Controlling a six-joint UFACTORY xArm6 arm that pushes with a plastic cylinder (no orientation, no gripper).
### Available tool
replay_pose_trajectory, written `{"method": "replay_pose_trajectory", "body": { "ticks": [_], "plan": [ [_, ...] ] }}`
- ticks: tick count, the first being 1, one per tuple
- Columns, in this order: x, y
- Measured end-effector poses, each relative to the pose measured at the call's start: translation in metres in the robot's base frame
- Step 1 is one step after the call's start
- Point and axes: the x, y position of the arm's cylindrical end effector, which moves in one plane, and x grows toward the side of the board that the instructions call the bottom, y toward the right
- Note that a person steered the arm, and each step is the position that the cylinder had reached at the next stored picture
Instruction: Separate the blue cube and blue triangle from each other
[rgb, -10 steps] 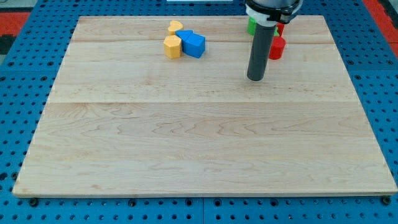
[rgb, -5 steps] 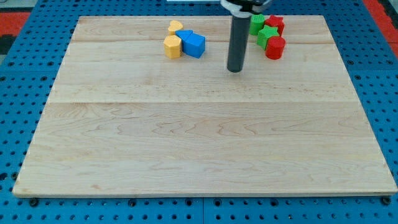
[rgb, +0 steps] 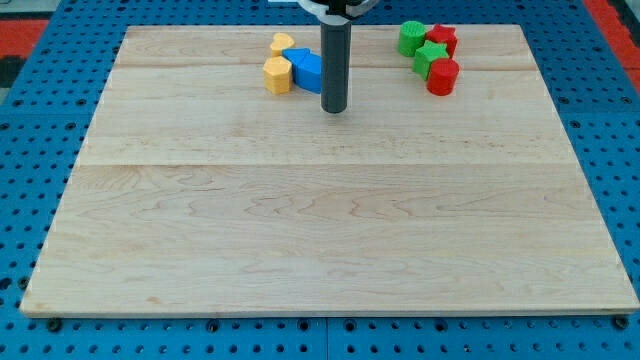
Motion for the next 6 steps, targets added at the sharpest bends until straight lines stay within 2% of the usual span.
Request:
{"method": "replay_pose_trajectory", "body": {
  "ticks": [2, 4, 6],
  "plan": [
    [-0.004, -0.002],
    [-0.043, -0.029],
    [-0.054, -0.034]
  ]
}}
